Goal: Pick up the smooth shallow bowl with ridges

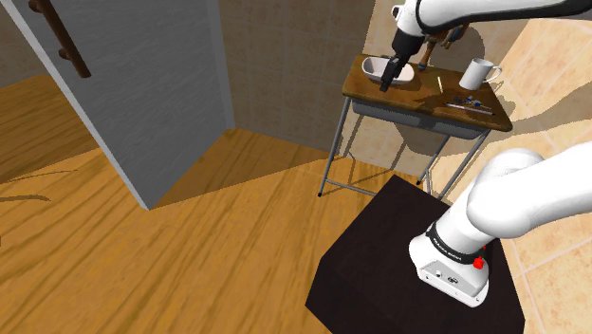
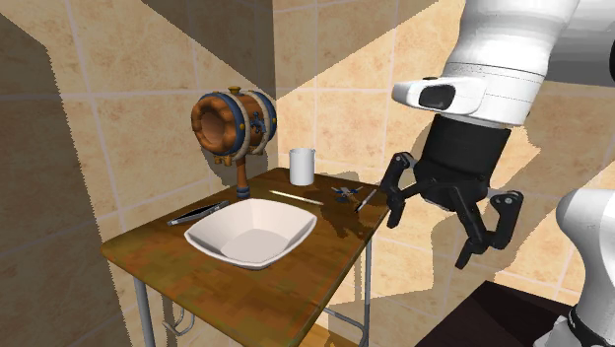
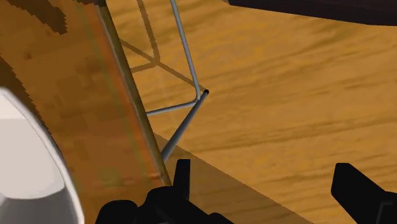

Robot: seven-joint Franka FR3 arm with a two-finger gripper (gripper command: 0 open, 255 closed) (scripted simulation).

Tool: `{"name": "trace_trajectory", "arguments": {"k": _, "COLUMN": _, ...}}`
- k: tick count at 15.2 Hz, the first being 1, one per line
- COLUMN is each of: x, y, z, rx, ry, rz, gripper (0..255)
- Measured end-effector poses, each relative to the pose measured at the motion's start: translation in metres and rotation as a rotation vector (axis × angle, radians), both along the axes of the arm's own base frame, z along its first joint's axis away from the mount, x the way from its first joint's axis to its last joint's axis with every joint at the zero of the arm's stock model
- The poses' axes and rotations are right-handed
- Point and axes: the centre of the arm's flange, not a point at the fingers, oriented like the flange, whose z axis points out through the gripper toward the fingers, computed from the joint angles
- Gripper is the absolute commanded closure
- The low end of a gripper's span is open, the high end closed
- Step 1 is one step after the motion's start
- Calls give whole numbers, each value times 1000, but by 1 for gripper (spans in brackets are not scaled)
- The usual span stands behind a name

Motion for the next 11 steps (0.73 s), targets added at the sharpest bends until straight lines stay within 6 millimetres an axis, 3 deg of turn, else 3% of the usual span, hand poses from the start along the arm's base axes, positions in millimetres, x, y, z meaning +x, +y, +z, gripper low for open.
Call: {"name": "trace_trajectory", "arguments": {"k": 11, "x": 57, "y": -111, "z": -19, "rx": -163, "ry": -3, "rz": 181, "gripper": 0}}
